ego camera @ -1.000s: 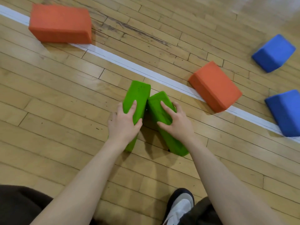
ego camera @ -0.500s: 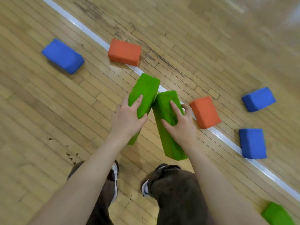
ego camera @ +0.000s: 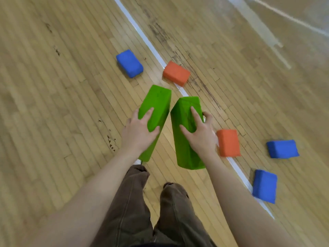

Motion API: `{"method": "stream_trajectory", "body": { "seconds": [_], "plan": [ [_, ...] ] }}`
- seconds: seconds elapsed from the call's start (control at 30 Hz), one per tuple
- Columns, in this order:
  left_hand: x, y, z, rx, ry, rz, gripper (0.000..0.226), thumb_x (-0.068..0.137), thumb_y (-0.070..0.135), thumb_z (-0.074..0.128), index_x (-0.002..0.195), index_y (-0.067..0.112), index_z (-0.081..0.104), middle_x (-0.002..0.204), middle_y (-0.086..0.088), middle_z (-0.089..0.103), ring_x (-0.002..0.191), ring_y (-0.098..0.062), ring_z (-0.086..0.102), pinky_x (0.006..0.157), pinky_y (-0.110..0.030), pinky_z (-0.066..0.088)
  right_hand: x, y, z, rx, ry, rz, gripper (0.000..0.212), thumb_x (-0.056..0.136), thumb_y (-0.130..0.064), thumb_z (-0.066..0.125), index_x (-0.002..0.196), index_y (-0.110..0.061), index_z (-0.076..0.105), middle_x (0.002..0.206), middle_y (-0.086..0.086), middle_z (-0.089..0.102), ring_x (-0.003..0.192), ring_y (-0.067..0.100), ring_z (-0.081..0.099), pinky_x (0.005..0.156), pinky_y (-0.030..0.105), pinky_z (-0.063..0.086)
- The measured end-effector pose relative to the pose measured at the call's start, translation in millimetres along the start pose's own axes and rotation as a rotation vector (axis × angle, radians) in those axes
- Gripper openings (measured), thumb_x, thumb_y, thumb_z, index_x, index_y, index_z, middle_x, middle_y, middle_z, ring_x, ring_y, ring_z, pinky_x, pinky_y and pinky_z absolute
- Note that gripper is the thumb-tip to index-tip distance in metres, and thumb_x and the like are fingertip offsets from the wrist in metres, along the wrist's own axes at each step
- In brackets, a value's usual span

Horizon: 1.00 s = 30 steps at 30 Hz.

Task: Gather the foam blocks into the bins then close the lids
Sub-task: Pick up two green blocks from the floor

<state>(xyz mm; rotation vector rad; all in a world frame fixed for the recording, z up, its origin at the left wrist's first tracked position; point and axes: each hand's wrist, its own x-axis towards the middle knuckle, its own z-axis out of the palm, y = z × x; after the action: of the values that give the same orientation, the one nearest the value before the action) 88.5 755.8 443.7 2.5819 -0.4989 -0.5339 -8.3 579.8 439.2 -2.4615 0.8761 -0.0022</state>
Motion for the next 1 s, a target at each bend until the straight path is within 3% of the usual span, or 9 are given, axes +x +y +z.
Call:
{"method": "stream_trajectory", "body": {
  "seconds": [0.13,0.33,0.43,0.63,0.83,1.0],
  "plan": [
    [-70,-27,-3,-0.088,0.136,-0.221,0.067,0.086,0.055,0.053,0.145,0.042,0.024,0.153,-0.007,0.021,0.128,-0.029,0.040,0.095,-0.042,0.045,-20,-18,5,0.039,-0.161,-0.203,0.072,0.084,-0.052,0.061,0.145,-0.042,0.026,0.147,0.003,0.019,0.126,0.026,0.042,0.091,0.038,0.047],
    [-226,-64,14,-0.323,0.429,-0.659,0.066,0.086,0.051,0.056,0.144,0.042,0.026,0.153,-0.006,0.019,0.130,-0.030,0.039,0.097,-0.044,0.044,-93,-67,43,-0.104,-0.416,-0.646,0.072,0.082,-0.056,0.058,0.144,-0.046,0.024,0.143,0.001,0.022,0.116,0.024,0.051,0.081,0.040,0.054],
    [-316,-83,23,-0.386,0.565,-0.896,0.067,0.085,0.049,0.058,0.144,0.040,0.029,0.152,-0.008,0.023,0.131,-0.031,0.037,0.099,-0.043,0.042,-156,-106,69,-0.150,-0.581,-0.830,0.072,0.083,-0.056,0.058,0.145,-0.043,0.024,0.145,0.003,0.021,0.120,0.025,0.047,0.085,0.039,0.051],
    [-474,-126,40,-0.473,0.755,-1.292,0.067,0.085,0.052,0.055,0.144,0.039,0.027,0.148,-0.009,0.028,0.127,-0.030,0.040,0.094,-0.042,0.044,-306,-183,126,-0.245,-0.797,-1.193,0.071,0.083,-0.060,0.054,0.145,-0.045,0.022,0.146,0.000,0.018,0.119,0.026,0.048,0.079,0.040,0.054],
    [-608,-196,64,-0.592,0.921,-1.554,0.066,0.084,0.052,0.057,0.143,0.041,0.030,0.148,-0.011,0.029,0.125,-0.033,0.043,0.098,-0.048,0.043,-467,-249,207,-0.299,-0.954,-1.417,0.070,0.085,-0.059,0.054,0.145,-0.047,0.019,0.148,-0.001,0.015,0.124,0.026,0.045,0.088,0.044,0.052],
    [-696,-266,34,-0.566,1.001,-1.634,0.065,0.083,0.053,0.056,0.142,0.042,0.030,0.146,-0.009,0.031,0.121,-0.033,0.046,0.092,-0.046,0.047,-585,-299,261,-0.365,-1.017,-1.479,0.071,0.086,-0.056,0.055,0.145,-0.046,0.019,0.150,0.000,0.015,0.127,0.028,0.042,0.093,0.047,0.049]
  ]
}}
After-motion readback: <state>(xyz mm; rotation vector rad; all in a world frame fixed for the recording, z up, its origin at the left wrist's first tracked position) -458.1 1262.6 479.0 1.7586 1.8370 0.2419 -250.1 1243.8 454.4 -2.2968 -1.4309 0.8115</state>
